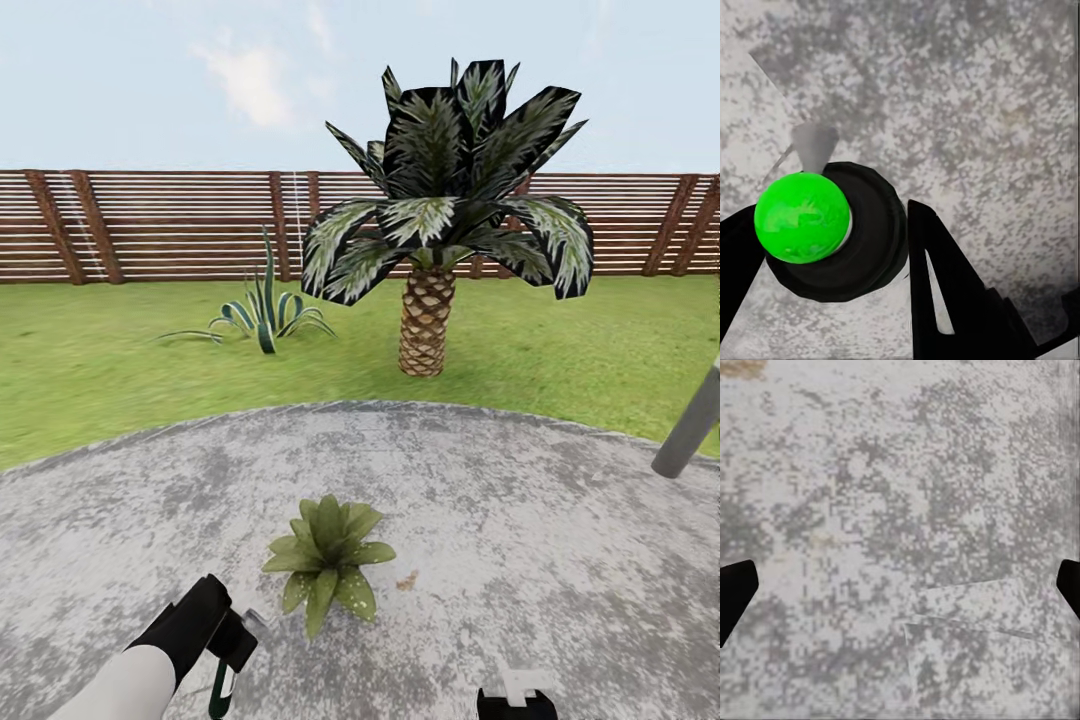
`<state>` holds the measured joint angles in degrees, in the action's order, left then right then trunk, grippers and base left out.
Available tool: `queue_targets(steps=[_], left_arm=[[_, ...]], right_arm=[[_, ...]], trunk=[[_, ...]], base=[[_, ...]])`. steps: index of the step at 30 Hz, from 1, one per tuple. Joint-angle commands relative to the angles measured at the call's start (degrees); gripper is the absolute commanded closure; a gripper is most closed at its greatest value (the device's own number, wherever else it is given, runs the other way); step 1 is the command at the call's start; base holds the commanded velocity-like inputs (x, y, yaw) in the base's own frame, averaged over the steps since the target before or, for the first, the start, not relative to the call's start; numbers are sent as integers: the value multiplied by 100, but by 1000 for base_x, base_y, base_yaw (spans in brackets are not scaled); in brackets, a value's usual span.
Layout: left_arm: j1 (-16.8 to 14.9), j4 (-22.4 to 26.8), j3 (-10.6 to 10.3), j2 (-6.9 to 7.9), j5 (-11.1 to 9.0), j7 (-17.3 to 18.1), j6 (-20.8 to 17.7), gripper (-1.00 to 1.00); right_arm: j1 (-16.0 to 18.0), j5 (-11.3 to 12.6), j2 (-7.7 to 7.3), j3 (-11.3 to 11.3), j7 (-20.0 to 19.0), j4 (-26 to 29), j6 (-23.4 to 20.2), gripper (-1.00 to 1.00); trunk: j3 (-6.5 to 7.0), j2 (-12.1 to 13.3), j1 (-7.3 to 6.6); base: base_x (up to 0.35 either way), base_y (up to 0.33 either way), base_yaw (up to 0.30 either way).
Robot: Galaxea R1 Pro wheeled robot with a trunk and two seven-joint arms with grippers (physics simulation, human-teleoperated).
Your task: Pick up the pesticide atomizer in the garden and spray insectifuge to fully cover both potted plants in the garden.
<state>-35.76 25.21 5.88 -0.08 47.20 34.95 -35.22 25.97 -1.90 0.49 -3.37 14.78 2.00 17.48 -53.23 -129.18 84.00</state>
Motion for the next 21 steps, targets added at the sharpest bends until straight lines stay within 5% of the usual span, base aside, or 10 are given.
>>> queue_targets(steps=[1, 7, 11, 21], left_arm=[[-1, 18, 54, 4, 23, 39, -6, 100], [-1, 13, 120, 12, -32, 38, 15, 100], [2, 23, 129, 8, -79, 38, 15, 100], [96, -57, 107, -50, -106, 46, 210, 100]], right_arm=[[4, -13, -239, -46, -211, -7, 41, -100], [-113, 14, -501, -24, -1330, -10, 808, -100], [-173, 39, -732, -15, -1466, -13, 981, -100], [-180, 41, -693, -6, -1452, 11, 994, -100]], trunk=[[-5, -2, -1], [-5, -2, -1], [-5, -2, -1], [-4, -2, -1]], base=[[0, 0, -7], [0, 0, -1], [0, 0, 0], [0, 0, -16]])
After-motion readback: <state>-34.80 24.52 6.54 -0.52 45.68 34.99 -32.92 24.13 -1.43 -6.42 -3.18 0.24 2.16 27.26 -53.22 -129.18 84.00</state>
